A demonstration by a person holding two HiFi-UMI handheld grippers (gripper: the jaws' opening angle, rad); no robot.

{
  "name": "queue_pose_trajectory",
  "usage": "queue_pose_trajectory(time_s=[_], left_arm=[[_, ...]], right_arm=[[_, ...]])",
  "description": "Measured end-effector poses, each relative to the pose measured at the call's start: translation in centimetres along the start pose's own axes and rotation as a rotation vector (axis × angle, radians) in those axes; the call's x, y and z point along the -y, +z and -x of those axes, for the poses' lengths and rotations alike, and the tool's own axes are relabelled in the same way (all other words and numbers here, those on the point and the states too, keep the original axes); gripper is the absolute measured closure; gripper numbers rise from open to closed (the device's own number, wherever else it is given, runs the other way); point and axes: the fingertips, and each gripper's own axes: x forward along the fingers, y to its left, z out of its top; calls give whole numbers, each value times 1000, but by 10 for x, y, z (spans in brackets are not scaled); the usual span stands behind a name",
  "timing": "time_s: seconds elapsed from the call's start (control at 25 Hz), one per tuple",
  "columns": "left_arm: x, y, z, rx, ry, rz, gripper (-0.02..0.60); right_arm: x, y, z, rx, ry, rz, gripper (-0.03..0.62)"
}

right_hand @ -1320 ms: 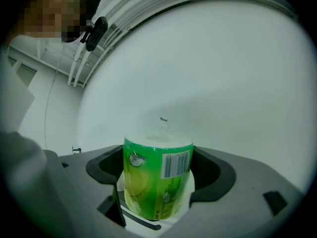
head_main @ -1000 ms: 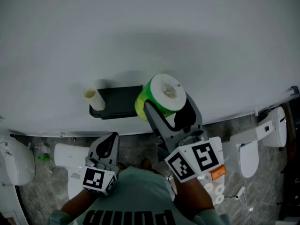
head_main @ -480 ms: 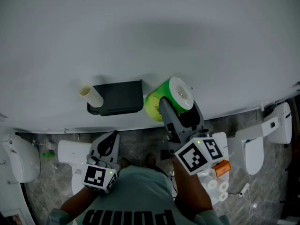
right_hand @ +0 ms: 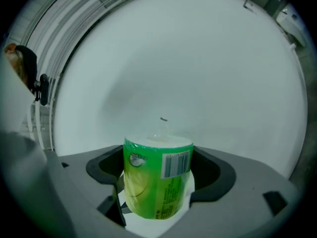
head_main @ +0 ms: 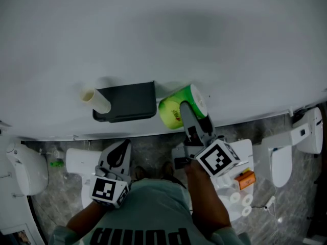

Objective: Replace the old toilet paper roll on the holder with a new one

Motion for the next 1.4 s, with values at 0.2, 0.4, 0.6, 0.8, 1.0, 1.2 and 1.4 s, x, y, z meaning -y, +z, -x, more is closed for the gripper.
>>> queue_pose_trajectory(time_s=[0.2,0.4,0.6,0.8,1.0,1.2,1.4], left_arm=[[-8,0,3,-4,27,18,578],[-16,1,9,3,43,20,578],[-23,1,14,10,53,23,578],[-30,2,20,21,62,28,578],[-35,2,24,28,62,36,578],[-39,3,26,41,53,43,578],[-45,4,28,56,44,52,578]], right_arm=[[13,-15,-7,-18,-9,-93,181],[18,-31,-13,-28,-6,-204,181],[12,-47,-21,-33,33,-329,181],[8,-57,-23,-28,55,-394,181],[3,-70,-22,-36,55,-439,181],[-2,-81,-19,-39,50,-461,181],[-7,-89,-17,-32,52,-473,181]])
